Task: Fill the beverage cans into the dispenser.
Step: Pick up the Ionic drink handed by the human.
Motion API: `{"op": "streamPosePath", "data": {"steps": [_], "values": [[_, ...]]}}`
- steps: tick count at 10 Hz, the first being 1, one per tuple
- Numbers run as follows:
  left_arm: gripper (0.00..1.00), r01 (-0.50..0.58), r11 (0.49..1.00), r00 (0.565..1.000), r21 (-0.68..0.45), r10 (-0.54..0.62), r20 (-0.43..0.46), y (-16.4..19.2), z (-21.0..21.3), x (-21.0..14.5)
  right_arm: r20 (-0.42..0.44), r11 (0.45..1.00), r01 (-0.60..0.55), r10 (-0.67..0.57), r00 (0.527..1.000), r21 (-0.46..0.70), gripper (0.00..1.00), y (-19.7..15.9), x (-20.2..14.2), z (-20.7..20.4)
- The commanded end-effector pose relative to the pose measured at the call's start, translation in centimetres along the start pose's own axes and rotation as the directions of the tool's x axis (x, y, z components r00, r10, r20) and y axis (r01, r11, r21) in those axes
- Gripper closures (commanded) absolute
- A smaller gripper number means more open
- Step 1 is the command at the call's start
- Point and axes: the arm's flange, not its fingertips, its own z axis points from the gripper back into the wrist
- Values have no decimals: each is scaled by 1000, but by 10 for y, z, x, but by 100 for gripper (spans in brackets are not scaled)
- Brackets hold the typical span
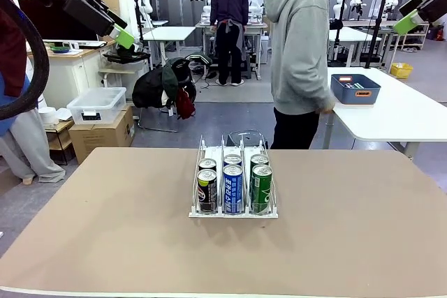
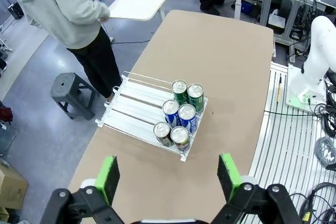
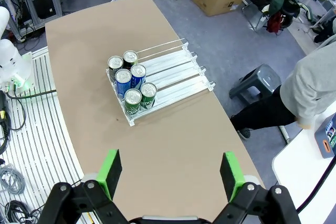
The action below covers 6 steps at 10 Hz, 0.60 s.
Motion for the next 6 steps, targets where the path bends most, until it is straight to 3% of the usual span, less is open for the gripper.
{"op": "streamPosePath", "data": {"steps": [1, 6], "values": [[0, -2, 1000, 1000, 8, 2, -5, 1, 0, -1, -1, 1000, -7, 7, 1000, 2, 0, 0, 0, -1], [0, -2, 1000, 1000, 8, 2, -5, 1, 0, -1, -1, 1000, -7, 7, 1000, 2, 0, 0, 0, -1]]}}
